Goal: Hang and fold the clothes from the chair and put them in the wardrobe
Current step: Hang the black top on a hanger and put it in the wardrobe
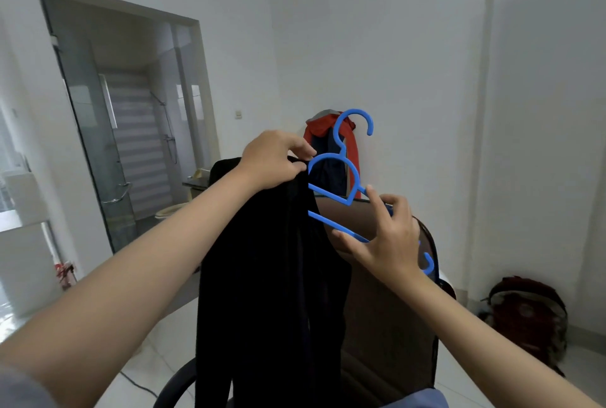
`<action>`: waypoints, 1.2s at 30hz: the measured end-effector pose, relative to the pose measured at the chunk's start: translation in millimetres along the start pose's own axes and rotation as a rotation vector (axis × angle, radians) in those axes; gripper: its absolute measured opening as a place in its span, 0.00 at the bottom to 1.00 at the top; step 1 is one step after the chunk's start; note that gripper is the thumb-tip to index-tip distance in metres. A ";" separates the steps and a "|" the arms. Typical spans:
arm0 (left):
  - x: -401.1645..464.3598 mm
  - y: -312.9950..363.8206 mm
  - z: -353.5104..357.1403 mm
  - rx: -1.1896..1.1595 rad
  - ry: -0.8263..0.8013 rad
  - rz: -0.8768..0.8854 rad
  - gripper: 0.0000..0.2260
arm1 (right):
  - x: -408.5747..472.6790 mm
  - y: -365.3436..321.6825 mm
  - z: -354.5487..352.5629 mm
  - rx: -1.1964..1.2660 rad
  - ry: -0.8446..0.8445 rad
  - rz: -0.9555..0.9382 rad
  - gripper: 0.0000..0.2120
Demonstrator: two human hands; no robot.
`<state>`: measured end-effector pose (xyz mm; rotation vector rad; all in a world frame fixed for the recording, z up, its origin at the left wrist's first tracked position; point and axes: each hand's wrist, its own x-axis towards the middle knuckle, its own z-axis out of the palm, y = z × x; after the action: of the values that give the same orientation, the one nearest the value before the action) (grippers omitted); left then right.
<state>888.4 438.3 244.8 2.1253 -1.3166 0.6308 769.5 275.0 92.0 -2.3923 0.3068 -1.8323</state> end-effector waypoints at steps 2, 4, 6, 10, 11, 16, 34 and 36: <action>3.6 -1.6 -1.7 0.063 0.022 0.021 0.12 | 2.2 0.5 1.6 0.020 0.019 0.004 0.38; 6.5 -3.7 -2.9 0.110 0.041 0.023 0.11 | 5.7 3.6 1.5 0.035 0.036 0.004 0.39; 8.1 -5.6 -3.2 0.109 0.036 0.042 0.09 | 9.6 8.3 0.4 0.043 0.046 -0.001 0.39; 6.3 -5.1 0.4 -0.073 0.048 0.081 0.06 | 15.6 18.7 -3.3 0.060 0.011 -0.033 0.41; 4.8 -5.2 1.6 -0.097 0.051 0.076 0.06 | 15.8 22.2 -4.1 0.063 -0.005 -0.046 0.42; -3.8 -8.5 8.2 -0.165 0.059 0.031 0.05 | 14.5 35.8 -0.4 -0.094 -0.028 -0.041 0.43; -14.9 -31.0 -27.1 -0.298 0.188 0.029 0.11 | -33.1 32.9 -1.6 0.123 -0.714 -0.279 0.21; -20.0 -37.4 -30.8 -0.276 0.176 0.025 0.11 | -29.1 38.7 -3.2 0.107 -0.702 -0.348 0.15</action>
<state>911.1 485.5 246.6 1.7926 -1.2563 0.5940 755.6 244.0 57.3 -2.9326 -0.2810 -0.9348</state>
